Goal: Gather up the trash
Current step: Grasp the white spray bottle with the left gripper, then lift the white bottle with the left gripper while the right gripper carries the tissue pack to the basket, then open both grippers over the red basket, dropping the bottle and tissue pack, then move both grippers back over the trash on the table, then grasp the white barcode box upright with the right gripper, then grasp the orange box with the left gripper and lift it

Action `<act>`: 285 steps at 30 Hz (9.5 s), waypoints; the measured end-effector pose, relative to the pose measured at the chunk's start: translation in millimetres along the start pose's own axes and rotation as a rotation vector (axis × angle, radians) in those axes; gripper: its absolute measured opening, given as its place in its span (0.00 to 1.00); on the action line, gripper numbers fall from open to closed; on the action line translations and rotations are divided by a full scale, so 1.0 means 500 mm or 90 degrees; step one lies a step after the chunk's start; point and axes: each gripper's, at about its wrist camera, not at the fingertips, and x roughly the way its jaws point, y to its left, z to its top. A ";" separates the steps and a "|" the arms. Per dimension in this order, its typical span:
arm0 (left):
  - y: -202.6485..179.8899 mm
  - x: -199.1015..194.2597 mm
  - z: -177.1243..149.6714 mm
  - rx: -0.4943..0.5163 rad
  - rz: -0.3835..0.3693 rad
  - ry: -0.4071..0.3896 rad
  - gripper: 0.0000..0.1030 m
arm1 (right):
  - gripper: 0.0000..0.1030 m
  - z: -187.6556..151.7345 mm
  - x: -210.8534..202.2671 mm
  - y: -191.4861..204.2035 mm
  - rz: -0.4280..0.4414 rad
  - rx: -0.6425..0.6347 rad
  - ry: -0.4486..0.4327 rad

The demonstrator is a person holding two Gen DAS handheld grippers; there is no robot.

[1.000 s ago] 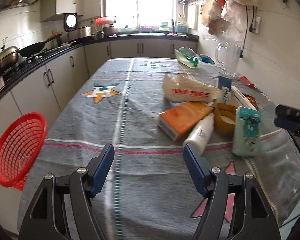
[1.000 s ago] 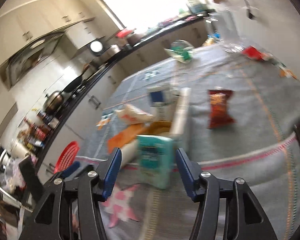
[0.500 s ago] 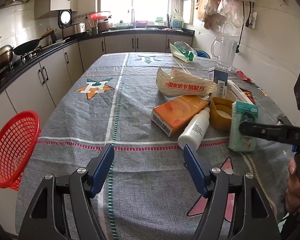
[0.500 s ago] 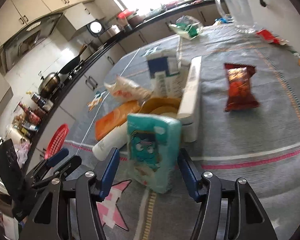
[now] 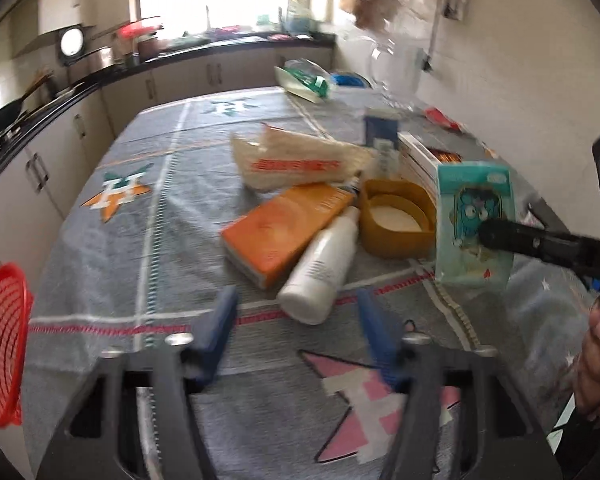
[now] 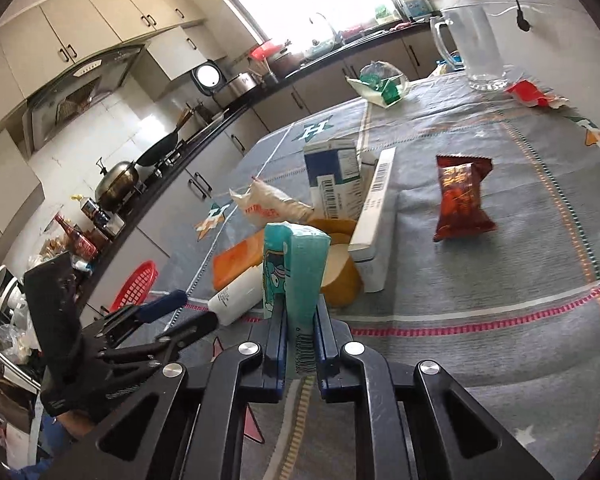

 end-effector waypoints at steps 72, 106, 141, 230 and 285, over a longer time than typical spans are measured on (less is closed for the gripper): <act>0.044 -0.142 -0.098 -0.094 0.074 -0.092 0.28 | 0.13 -0.054 0.008 0.145 0.036 -0.086 0.054; 0.186 -0.133 -0.117 -0.168 0.113 -0.103 0.28 | 0.13 -0.016 0.117 0.205 0.040 -0.100 0.106; 0.433 -0.238 -0.190 -0.304 0.217 -0.152 0.28 | 0.13 0.009 0.289 0.461 0.107 -0.201 0.166; 0.069 -0.087 0.001 -0.005 0.108 -0.071 0.82 | 0.26 0.167 0.147 -0.083 -0.158 0.114 0.087; 0.097 0.045 0.051 -0.168 0.087 -0.068 0.47 | 0.14 0.136 0.038 0.036 0.009 -0.098 -0.122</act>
